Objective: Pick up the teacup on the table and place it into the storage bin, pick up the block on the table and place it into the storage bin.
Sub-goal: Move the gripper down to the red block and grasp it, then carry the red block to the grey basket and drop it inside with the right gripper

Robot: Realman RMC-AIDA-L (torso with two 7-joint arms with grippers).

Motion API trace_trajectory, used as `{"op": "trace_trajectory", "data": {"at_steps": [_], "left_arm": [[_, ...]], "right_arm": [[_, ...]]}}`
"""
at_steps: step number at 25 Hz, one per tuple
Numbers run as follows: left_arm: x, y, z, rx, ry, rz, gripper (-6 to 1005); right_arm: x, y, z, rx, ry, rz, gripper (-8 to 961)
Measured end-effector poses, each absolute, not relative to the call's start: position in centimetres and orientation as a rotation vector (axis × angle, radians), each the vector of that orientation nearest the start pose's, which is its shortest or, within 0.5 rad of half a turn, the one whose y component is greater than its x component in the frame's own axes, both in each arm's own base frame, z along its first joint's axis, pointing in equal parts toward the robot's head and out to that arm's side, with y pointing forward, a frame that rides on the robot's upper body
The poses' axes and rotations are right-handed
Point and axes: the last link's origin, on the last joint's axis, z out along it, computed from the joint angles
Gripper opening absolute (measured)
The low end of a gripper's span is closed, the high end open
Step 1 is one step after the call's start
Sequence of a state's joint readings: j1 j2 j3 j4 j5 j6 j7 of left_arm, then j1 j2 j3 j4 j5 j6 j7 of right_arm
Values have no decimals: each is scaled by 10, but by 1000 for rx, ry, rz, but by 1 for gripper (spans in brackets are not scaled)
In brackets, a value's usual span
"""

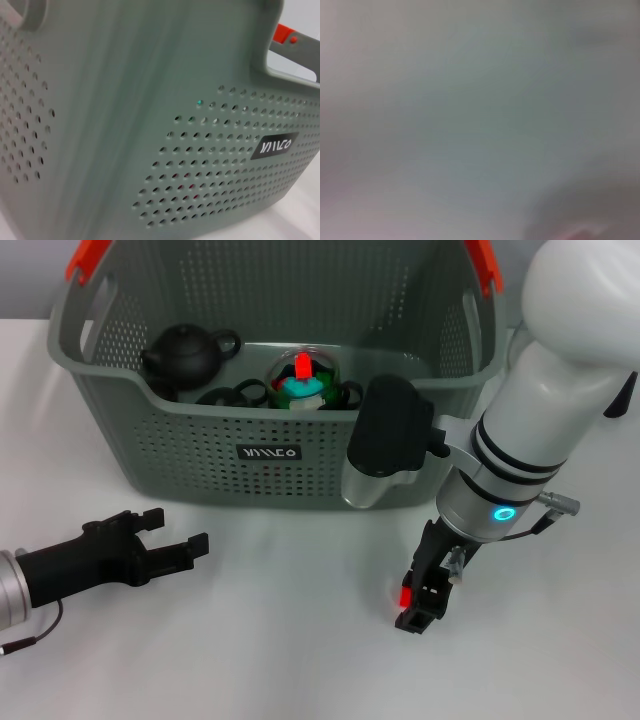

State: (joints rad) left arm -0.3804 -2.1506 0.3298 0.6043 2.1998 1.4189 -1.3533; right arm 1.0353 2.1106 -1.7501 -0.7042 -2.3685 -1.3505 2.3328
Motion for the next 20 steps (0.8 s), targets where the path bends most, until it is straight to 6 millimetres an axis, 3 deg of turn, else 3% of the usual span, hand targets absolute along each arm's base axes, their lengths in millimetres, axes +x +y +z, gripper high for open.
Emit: {"op": "trace_trajectory", "data": {"at_steps": [7,13,15,20], "left_arm": [[-348,278,-12,-2347,-1050,-618,916],[-347,278,-11,-2347,-1049,-617,916],[-347,279,-11,-2347,-1048,-617,916],[-347,279,-11,-2347,-1049,-616,915]], "right_arm": [[139,356,-114,-2970,412,-898,563],[140,355,-114,-2968,415,-905,355],[140,355,-114,-2968,418,-906,154],[139,356,-112,-2964,435,-889,118]]}}
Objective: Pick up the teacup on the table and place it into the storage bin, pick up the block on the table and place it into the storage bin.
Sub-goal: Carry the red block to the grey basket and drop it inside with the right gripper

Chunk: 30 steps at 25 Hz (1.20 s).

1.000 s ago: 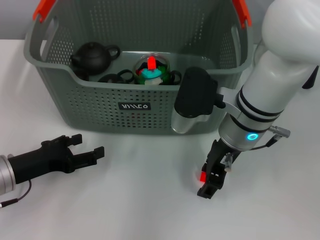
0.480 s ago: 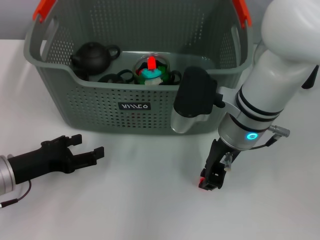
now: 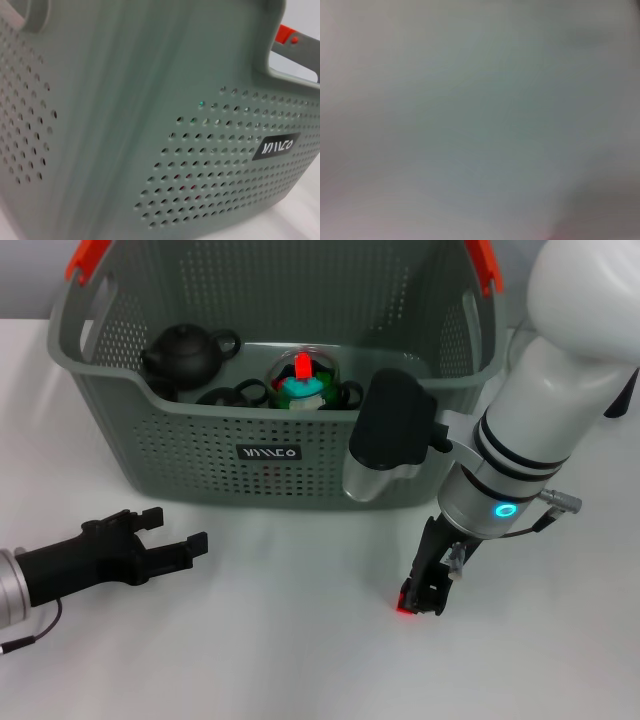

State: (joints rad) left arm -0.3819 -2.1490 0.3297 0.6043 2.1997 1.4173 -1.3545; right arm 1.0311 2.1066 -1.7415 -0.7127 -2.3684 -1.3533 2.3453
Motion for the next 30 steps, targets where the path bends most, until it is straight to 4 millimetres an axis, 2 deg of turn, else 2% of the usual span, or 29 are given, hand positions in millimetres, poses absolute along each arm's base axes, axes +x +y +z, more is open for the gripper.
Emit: {"op": "trace_trajectory", "data": {"at_steps": [7,8,9,10,14,15,16,17,22,26,28,30], "left_arm": [[-349,277,-11,-2343,-1054,-615,915],[-349,277,-11,-2343,-1054,-614,915],[-349,277,-11,-2343,-1054,-615,915],[-349,277,-11,-2344,-1054,-615,915],[-349,277,-11,-2344,-1053,-614,915],[-349,277,-11,-2344,-1052,-614,915],[-348,278,-11,-2345,-1051,-614,915],[-348,278,-11,-2344,-1051,-614,915],[-347,282,-11,-2346,-1043,-611,915],[-345,283,-12,-2355,-1036,-612,914],[-343,284,-12,-2360,-1037,-617,914],[-342,285,-11,-2360,-1046,-621,914]], "right_arm": [[125,355,-99,-3012,460,-806,115],[119,354,-87,-3046,475,-745,115],[119,354,-87,-3046,475,-745,116],[116,353,-79,-3067,482,-698,117],[114,348,-38,-3148,528,-458,119],[116,346,-27,-3173,550,-378,120],[118,342,-5,-3217,577,-187,121],[118,342,-5,-3217,577,-187,121],[120,333,39,-3265,516,418,124],[117,332,65,-3120,350,924,127],[114,337,76,-3000,291,1087,128],[108,349,83,-2864,279,1156,130]]}}
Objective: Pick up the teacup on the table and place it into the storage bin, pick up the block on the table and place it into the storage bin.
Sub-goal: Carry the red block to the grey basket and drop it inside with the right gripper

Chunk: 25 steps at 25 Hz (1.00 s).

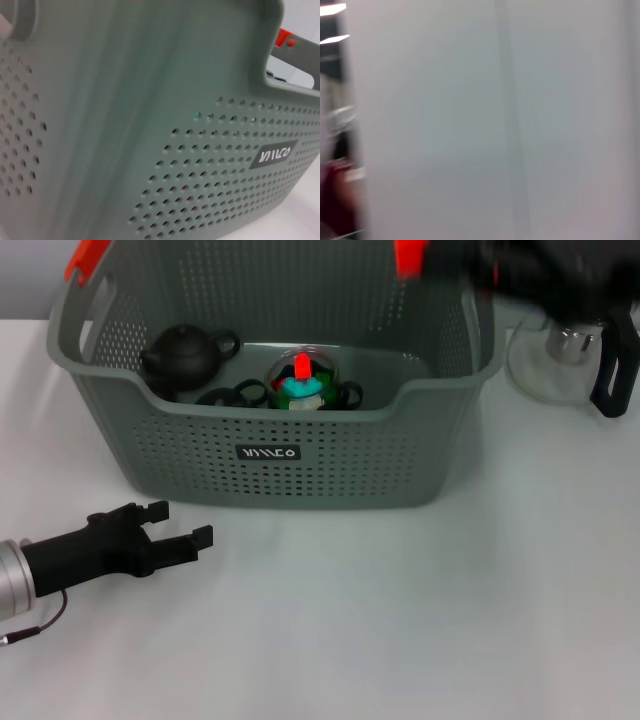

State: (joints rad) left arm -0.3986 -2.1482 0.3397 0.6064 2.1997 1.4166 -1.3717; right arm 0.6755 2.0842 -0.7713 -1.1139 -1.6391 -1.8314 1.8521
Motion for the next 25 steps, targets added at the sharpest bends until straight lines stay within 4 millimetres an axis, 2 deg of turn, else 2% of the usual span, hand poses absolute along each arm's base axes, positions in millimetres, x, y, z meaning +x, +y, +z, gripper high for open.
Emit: {"op": "trace_trajectory", "data": {"at_steps": [3,6,8,12,15,17,21,25], "left_arm": [[-341,286,-10,-2363,-1052,-627,914],[-341,286,-10,-2366,-1052,-630,914],[-341,285,-11,-2365,-1053,-630,914],[-341,285,-10,-2359,-1072,-635,914],[-342,284,-10,-2355,-1081,-636,914],[-342,283,-10,-2354,-1084,-637,913],[-342,281,-10,-2361,-1086,-645,913],[-342,279,-9,-2363,-1083,-647,913]], "right_arm": [[95,379,84,-2691,349,1106,132],[76,407,76,-2613,426,972,133],[56,428,66,-2601,478,810,135],[24,452,41,-2612,528,444,137],[2,462,20,-2606,499,212,139],[-4,464,4,-2601,452,67,141],[-3,463,-21,-2619,421,-88,143],[0,460,-31,-2636,407,-141,146]]}}
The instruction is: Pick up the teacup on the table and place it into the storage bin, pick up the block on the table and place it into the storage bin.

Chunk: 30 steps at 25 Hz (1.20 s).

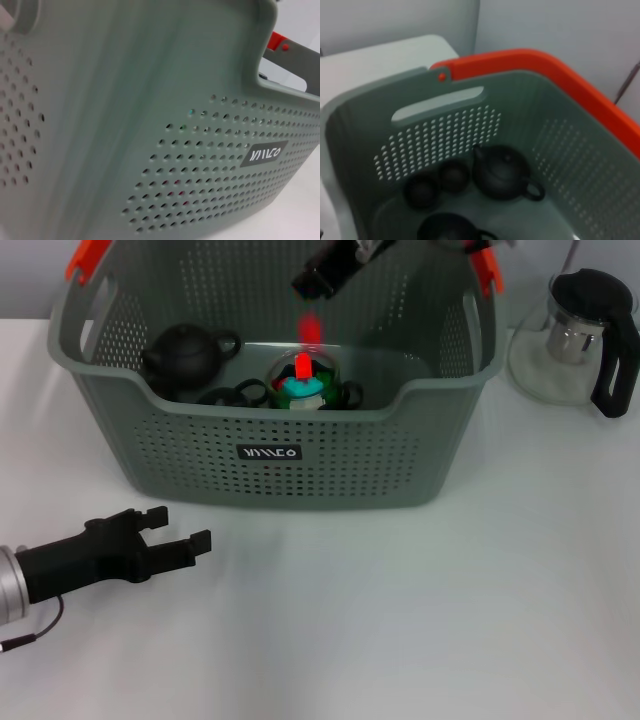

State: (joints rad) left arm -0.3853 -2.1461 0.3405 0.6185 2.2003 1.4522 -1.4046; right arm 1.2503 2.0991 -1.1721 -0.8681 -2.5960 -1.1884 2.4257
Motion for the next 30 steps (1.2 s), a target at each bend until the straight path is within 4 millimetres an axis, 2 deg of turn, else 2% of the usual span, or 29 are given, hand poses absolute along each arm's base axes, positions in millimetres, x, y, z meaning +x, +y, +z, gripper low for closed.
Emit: {"op": "trace_trajectory", "data": {"at_steps": [2,7,10,13,15,17,20,21,25,30], "left_arm": [[-343,279,-7,-2360,-1081,-646,913],[-341,278,-6,-2375,-1075,-660,913],[-336,271,0,-2424,-1049,-713,913],[-329,258,11,-2493,-995,-779,913],[-322,247,25,-2543,-915,-866,912],[-313,238,42,-2558,-803,-995,912],[-302,240,57,-2534,-693,-1120,912],[-299,244,59,-2526,-674,-1141,912],[-288,261,54,-2510,-646,-1188,912],[-282,271,41,-2600,-633,-1111,912]], "right_arm": [[0,458,-32,-2643,395,-142,147],[-8,455,-20,-2660,392,4,318],[-15,439,3,-2695,312,256,413],[-6,410,34,-2710,188,652,504],[12,389,55,-2666,138,933,565],[36,371,72,-2603,117,1142,643],[76,347,83,-2555,106,1304,786],[91,341,81,-2551,113,1310,834],[145,314,67,-2559,124,1308,887],[204,289,28,-2619,173,1187,915]]}}
